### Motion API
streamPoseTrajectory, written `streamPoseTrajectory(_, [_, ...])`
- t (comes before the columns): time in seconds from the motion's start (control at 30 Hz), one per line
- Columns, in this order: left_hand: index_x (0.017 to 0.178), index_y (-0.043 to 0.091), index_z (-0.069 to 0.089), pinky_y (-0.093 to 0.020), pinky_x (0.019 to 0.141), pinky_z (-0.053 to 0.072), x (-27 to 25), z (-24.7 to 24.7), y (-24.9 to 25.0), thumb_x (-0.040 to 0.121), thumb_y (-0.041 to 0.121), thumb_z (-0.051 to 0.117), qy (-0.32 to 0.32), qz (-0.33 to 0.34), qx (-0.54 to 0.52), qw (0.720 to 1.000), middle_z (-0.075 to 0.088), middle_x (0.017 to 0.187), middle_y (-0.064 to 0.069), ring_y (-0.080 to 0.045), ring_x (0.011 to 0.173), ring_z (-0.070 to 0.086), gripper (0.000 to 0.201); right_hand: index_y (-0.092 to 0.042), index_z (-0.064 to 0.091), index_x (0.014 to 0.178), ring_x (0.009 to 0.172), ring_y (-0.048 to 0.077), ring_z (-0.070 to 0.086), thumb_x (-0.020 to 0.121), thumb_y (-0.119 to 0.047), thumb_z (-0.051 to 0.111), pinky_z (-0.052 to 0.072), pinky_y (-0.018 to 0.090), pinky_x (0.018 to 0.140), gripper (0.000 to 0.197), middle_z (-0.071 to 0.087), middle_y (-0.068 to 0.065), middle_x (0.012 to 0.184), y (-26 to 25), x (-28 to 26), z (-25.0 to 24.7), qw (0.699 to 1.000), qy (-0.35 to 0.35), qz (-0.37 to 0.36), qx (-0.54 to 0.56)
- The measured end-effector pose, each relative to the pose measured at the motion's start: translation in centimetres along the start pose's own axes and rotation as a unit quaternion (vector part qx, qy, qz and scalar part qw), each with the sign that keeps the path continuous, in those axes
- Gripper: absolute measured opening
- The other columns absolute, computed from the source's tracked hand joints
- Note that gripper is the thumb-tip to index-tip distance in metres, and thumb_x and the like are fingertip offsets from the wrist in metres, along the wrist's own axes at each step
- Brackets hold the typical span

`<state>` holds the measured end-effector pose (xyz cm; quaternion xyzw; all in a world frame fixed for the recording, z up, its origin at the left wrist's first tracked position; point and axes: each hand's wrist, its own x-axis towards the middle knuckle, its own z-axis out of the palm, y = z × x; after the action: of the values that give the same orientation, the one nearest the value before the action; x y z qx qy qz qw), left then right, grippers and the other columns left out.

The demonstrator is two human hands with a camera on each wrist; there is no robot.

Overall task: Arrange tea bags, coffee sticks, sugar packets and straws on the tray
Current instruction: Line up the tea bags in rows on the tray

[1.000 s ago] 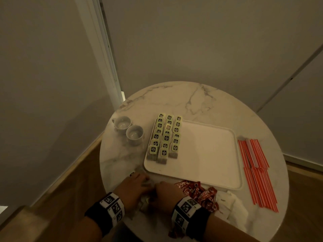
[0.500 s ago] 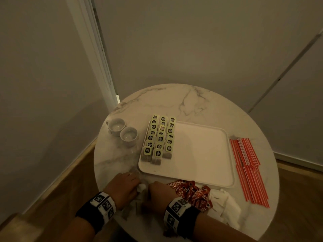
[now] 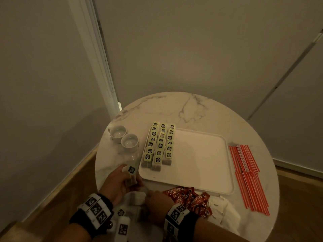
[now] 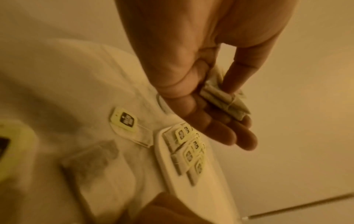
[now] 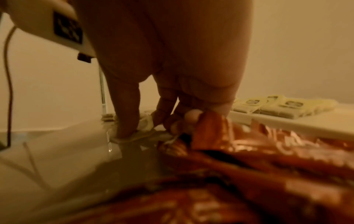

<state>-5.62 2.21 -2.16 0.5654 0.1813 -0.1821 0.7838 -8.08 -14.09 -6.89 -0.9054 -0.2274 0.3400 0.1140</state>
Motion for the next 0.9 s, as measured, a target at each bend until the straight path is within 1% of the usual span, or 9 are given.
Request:
streamPoseTrajectory(0.1, [0.115, 0.000, 0.055, -0.040, 0.061, 0.055, -0.3, 0.5, 0.7, 0.083, -0.002, 0.032, -0.036, -0.018, -0.093, 0.995, 0.064, 0.091, -0.026, -0.039, 0.083, 0.067, 0.039, -0.009, 0.053, 0.124, 0.111, 0.034, 0.053, 0.090, -0.035, 0.060, 0.047, 0.047, 0.096, 0.044, 0.051, 0.015, 0.125, 0.0, -0.1, -0.2, 1.000, -0.017, -0.014, 0.008])
streamPoseTrajectory(0.23, [0.114, 0.002, 0.061, -0.035, 0.058, 0.056, -1.1, 1.4, 1.8, 0.083, 0.017, 0.042, -0.075, -0.035, -0.201, 0.976, 0.065, 0.102, -0.025, -0.034, 0.086, 0.068, 0.039, -0.006, 0.063, 0.110, 0.105, 0.034, 0.057, 0.083, -0.034, 0.069, 0.049, 0.042, 0.093, 0.039, 0.058, 0.015, 0.115, 0.6, -1.0, -1.5, 0.999, -0.022, -0.013, 0.036])
streamPoseTrajectory(0.3, [0.114, 0.007, 0.062, -0.031, 0.057, 0.054, -1.2, 2.0, 1.9, 0.089, 0.023, 0.047, -0.060, -0.016, -0.168, 0.984, 0.067, 0.095, -0.019, -0.028, 0.083, 0.068, 0.033, -0.006, 0.064, 0.106, 0.103, 0.032, 0.057, 0.083, -0.032, 0.070, 0.046, 0.036, 0.087, 0.035, 0.058, 0.011, 0.106, 1.0, -1.7, -2.4, 0.997, -0.017, -0.006, 0.069])
streamPoseTrajectory(0.4, [0.109, 0.009, 0.063, -0.029, 0.055, 0.048, -1.3, 2.7, 1.6, 0.094, 0.015, 0.046, -0.016, 0.031, -0.086, 0.996, 0.068, 0.085, -0.010, -0.020, 0.075, 0.066, 0.023, -0.007, 0.065, 0.105, 0.099, 0.024, 0.057, 0.085, -0.026, 0.070, 0.042, 0.028, 0.080, 0.028, 0.057, 0.005, 0.100, 1.6, -3.2, -4.1, 0.990, -0.007, -0.005, 0.141])
streamPoseTrajectory(0.5, [0.108, 0.012, 0.064, -0.032, 0.058, 0.040, -1.5, 3.1, 1.5, 0.091, 0.004, 0.042, -0.012, 0.043, -0.070, 0.997, 0.069, 0.095, -0.011, -0.021, 0.077, 0.060, 0.029, -0.013, 0.065, 0.098, 0.082, 0.011, 0.057, 0.079, -0.027, 0.077, 0.048, 0.025, 0.073, 0.027, 0.061, -0.001, 0.098, 2.1, -4.9, -6.5, 0.974, 0.017, 0.002, 0.228])
streamPoseTrajectory(0.6, [0.089, 0.016, 0.064, -0.026, 0.052, 0.030, -2.1, 3.6, 1.6, 0.086, 0.002, 0.042, -0.023, 0.046, -0.038, 0.998, 0.065, 0.092, -0.011, -0.019, 0.070, 0.053, 0.026, -0.016, 0.059, 0.085, 0.066, 0.003, 0.063, 0.083, -0.019, 0.073, 0.055, 0.021, 0.066, 0.015, 0.064, -0.006, 0.085, 2.3, -6.7, -9.4, 0.954, 0.046, -0.031, 0.294])
streamPoseTrajectory(0.67, [0.079, 0.018, 0.057, -0.023, 0.050, 0.026, -2.6, 4.2, 2.0, 0.082, 0.015, 0.055, -0.049, 0.032, -0.008, 0.998, 0.061, 0.086, -0.008, -0.017, 0.065, 0.049, 0.005, -0.016, 0.058, 0.081, 0.066, 0.008, 0.067, 0.086, -0.011, 0.069, 0.054, 0.022, 0.061, 0.013, 0.066, -0.002, 0.083, 2.1, -7.7, -11.5, 0.939, 0.067, -0.065, 0.332])
streamPoseTrajectory(0.77, [0.083, 0.015, 0.057, -0.021, 0.047, 0.027, -2.7, 4.7, 2.7, 0.064, 0.040, 0.070, -0.111, 0.026, 0.060, 0.992, 0.058, 0.075, -0.006, -0.014, 0.056, 0.046, 0.034, -0.011, 0.059, 0.084, 0.068, 0.021, 0.070, 0.088, -0.006, 0.065, 0.054, 0.025, 0.056, 0.009, 0.068, 0.003, 0.080, 1.6, -8.7, -14.3, 0.925, 0.097, -0.101, 0.353])
streamPoseTrajectory(0.9, [0.094, 0.007, 0.062, -0.020, 0.041, 0.028, -2.6, 5.4, 4.3, 0.069, 0.036, 0.075, -0.166, 0.055, 0.089, 0.981, 0.059, 0.076, -0.014, -0.013, 0.052, 0.041, 0.041, -0.016, 0.060, 0.097, 0.066, 0.015, 0.067, 0.086, -0.011, 0.070, 0.050, 0.022, 0.054, 0.016, 0.067, -0.003, 0.077, 0.7, -8.8, -16.5, 0.925, 0.149, -0.124, 0.326])
